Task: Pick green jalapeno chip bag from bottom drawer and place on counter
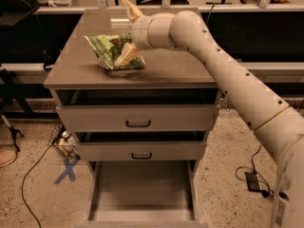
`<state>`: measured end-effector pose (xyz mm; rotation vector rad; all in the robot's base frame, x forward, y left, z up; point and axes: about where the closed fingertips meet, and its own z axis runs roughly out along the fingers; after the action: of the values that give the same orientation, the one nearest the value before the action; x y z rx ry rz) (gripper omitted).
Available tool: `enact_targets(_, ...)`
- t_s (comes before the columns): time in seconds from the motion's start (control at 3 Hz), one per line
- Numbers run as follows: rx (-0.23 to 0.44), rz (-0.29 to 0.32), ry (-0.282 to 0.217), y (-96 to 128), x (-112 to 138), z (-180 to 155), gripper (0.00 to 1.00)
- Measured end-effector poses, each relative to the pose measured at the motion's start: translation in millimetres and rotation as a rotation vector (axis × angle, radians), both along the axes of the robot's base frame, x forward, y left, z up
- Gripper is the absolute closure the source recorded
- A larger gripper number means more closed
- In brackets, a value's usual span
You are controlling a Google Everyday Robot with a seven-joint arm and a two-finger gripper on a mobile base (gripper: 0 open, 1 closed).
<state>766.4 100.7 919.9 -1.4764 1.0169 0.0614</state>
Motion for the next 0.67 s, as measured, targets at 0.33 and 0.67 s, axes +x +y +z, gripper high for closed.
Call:
enact_targets(0.33, 0.001, -0.016, -0.023, -6.5, -6.5, 8.2, 0.0)
enact_targets(0.67, 0.015, -0.043, -0.057, -22.7, -10.5, 24.9, 0.0)
